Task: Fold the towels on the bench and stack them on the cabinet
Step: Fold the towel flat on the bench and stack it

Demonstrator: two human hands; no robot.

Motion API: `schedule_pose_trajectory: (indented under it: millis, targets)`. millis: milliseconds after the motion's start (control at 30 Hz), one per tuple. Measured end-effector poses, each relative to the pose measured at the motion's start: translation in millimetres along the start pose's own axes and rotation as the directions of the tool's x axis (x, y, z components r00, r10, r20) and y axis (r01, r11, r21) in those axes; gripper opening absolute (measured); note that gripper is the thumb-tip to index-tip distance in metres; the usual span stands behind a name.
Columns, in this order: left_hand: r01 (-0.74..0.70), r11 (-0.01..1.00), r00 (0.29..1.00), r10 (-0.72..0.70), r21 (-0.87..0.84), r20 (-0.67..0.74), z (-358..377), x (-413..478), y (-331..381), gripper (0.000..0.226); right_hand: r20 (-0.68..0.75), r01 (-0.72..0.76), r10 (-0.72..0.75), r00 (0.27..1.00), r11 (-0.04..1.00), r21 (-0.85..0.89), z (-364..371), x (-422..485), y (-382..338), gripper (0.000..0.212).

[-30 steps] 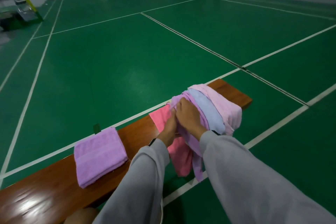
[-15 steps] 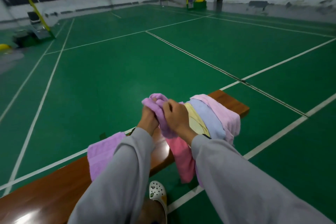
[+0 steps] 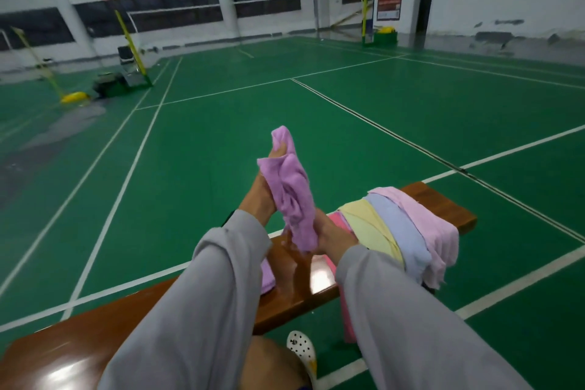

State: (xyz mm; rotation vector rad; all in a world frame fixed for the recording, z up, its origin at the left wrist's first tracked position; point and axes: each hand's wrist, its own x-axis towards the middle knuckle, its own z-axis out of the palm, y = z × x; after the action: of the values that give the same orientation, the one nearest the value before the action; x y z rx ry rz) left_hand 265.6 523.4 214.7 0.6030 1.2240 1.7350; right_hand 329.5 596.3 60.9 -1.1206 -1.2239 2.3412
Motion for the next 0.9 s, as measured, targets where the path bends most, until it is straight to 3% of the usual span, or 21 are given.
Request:
schedule_pose_trajectory:
  millis: [133, 200, 233, 300, 400, 467, 500, 567, 600, 667, 733, 800, 833, 900]
  targets:
    - [0.019, 0.987, 0.997, -0.007, 0.157, -0.077, -22, -11, 20, 0.044, 0.081, 0.082, -0.086, 0.993, 0.996, 0.042, 35, -6, -22, 0.027]
    - [0.013, 0.991, 0.988, 0.009, 0.136, -0.156, -39, -12, 24, 0.043, 0.029, 0.146, -0.148, 0.989, 0.988, 0.039, 40, -9, -48, 0.012]
    - [-0.01, 0.995, 0.971, 0.033, 0.094, -0.238, -47, -13, 27, 0.039, -0.074, 0.203, -0.205, 0.976, 0.978, -0.039, 43, -16, -65, 0.015]
    - [-0.053, 0.99, 0.916, 0.1, 0.131, -0.388, -72, -10, 26, 0.029, -0.126, 0.289, -0.29, 0.949, 0.957, -0.026, 49, -23, -97, 0.018]
    - [0.126, 0.955, 0.851, 0.034, 0.267, -0.525, -116, -8, 20, 0.019, -0.01, 0.331, -0.336, 0.942, 0.923, 0.196, 65, -44, -136, 0.029]
    - [0.28, 0.933, 0.853, -0.133, 0.226, -0.505, -131, -14, 10, 0.018, 0.087, 0.306, -0.343, 0.935, 0.908, 0.287, 73, -61, -148, 0.049]
    - [0.338, 0.918, 0.861, -0.213, 0.208, -0.462, -130, -22, 7, 0.017, 0.111, 0.301, -0.344, 0.932, 0.909, 0.288, 75, -64, -149, 0.047]
    - [0.376, 0.912, 0.867, -0.283, 0.165, -0.411, -132, -29, -5, 0.022, 0.059, 0.31, -0.317, 0.947, 0.945, 0.103, 72, -65, -140, 0.027]
    - [0.346, 0.924, 0.882, -0.262, 0.162, -0.392, -132, -31, -9, 0.025, 0.006, 0.317, -0.317, 0.948, 0.948, -0.012, 70, -64, -136, 0.014]
    - [0.209, 0.977, 0.914, -0.184, 0.03, -0.361, -129, -34, -8, 0.023, -0.001, 0.354, -0.355, 0.935, 0.933, -0.07, 68, -65, -137, 0.002]
    - [0.045, 0.981, 0.904, -0.121, -0.191, -0.41, -126, -30, 0, 0.025, 0.059, 0.414, -0.416, 0.908, 0.909, 0.045, 65, -67, -148, 0.021]
    - [-0.061, 0.972, 0.897, -0.046, -0.225, -0.439, -126, -31, 4, 0.037, 0.132, 0.428, -0.448, 0.884, 0.89, 0.16, 59, -72, -154, 0.037]
    - [-0.068, 0.97, 0.917, -0.031, -0.233, -0.398, -126, -37, 6, 0.042, 0.16, 0.397, -0.417, 0.895, 0.906, 0.144, 56, -74, -153, 0.04]
    - [0.058, 0.986, 0.958, -0.1, -0.159, -0.268, -130, -45, 1, 0.049, 0.211, 0.303, -0.297, 0.931, 0.953, 0.002, 47, -74, -139, 0.037]
